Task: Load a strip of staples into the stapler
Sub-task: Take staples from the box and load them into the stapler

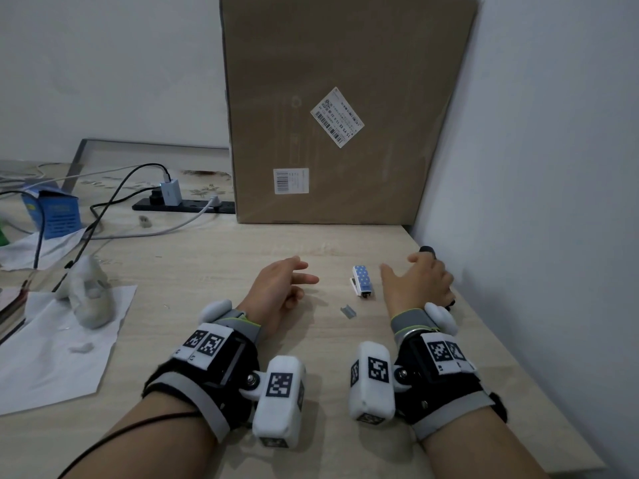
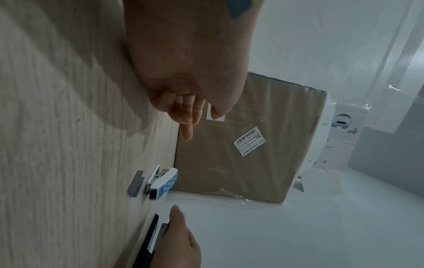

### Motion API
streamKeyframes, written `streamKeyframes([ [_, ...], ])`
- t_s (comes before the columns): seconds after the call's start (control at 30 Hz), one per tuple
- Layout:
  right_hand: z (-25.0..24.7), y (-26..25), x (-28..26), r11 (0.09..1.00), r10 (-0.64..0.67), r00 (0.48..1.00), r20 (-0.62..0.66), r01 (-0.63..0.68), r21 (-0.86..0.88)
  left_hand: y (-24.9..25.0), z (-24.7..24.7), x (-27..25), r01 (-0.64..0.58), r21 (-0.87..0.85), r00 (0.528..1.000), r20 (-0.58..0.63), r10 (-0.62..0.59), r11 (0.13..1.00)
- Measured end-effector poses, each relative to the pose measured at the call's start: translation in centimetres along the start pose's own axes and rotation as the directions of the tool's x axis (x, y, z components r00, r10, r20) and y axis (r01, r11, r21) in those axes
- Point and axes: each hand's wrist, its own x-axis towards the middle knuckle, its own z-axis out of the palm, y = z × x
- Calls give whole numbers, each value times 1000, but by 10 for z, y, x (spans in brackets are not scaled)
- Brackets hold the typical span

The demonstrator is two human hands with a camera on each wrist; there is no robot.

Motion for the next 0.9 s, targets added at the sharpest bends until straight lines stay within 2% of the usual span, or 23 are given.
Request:
streamKeyframes([
  [0.1, -2, 13, 9, 994, 61, 997, -53, -65, -89, 0, 0, 0, -3, 2, 1000, 5, 3, 1000],
  [0.23, -4, 22, 21, 963, 206, 978, 10, -201, -177, 0, 0, 0, -4, -2, 1000, 7, 4, 1000],
  [0.37, -7, 31, 27, 966, 234, 972, 20, -230, -121, 0, 0, 0, -3, -1, 1000, 8, 3, 1000],
  [0.43, -9, 28, 24, 986, 167, 986, 2, -167, -21, -1, 0, 0, -8, -1, 1000, 9, 8, 1000],
  [0.53, -10, 12, 16, 986, -48, 999, -21, 51, 160, -1, 1, -1, -38, -10, 999, 14, 38, 999],
  [0.6, -10, 0, 9, 944, -196, 980, -33, 198, 265, -2, 0, -1, -84, -22, 996, 27, 85, 996],
  [0.67, -10, -7, 1, 893, -313, 949, 35, 282, 351, -3, 0, -2, -127, -28, 990, 59, 128, 992],
  [0.73, -6, -11, -8, 847, -390, 903, 181, 274, 456, -4, 0, -2, -154, -52, 981, 113, 159, 987],
  [0.8, -1, -13, -15, 818, -466, 835, 292, 281, 501, -5, 2, -4, -181, -92, 968, 156, 194, 979],
  [0.9, 3, -13, -22, 793, -545, 756, 362, 325, 516, -5, 2, -6, -226, -97, 951, 195, 241, 969],
])
